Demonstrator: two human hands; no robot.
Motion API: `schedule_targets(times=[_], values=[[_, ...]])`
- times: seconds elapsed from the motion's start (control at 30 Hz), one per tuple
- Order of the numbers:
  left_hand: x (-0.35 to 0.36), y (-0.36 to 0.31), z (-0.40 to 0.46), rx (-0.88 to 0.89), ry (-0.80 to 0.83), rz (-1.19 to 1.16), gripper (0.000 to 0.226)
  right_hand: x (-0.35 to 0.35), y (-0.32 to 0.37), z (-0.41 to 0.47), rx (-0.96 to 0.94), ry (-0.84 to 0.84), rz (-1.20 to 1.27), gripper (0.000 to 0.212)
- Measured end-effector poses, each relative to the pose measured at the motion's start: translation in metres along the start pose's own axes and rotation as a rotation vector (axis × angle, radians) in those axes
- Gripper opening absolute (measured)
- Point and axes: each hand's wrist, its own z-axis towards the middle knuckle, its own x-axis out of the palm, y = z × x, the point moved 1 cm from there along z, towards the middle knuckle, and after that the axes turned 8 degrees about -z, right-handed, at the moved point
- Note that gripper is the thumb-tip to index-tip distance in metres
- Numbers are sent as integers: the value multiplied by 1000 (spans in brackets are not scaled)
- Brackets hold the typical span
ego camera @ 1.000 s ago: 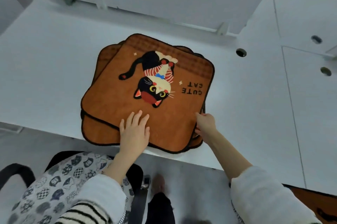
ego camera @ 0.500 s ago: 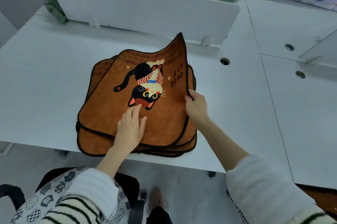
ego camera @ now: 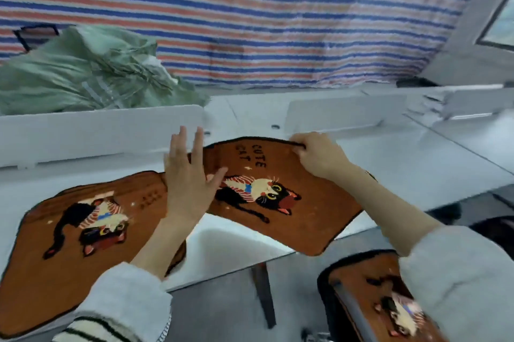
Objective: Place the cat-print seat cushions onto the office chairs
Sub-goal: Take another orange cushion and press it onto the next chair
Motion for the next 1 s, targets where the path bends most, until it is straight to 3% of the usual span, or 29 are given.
schedule_targets(times=[0.13,0.47,0.63,0.8,0.93,1.0], values=[[50,-124,-33,169,109,-178,34,-53,-82,-97,68,-153,-211,32],[141,-393,-95,447,279,-540,26,-154,-277,-273,385,-517,-370,33],[204,-476,-120,495,330,-599,36,-169,-369,-325,534,-479,-474,31],[283,-538,-137,539,317,-555,25,-165,-468,-351,656,-407,-454,40],[345,-586,-134,517,321,-489,25,-166,-549,-344,680,-292,-381,47],[378,-609,-128,484,315,-456,27,-172,-591,-340,661,-155,-290,42]])
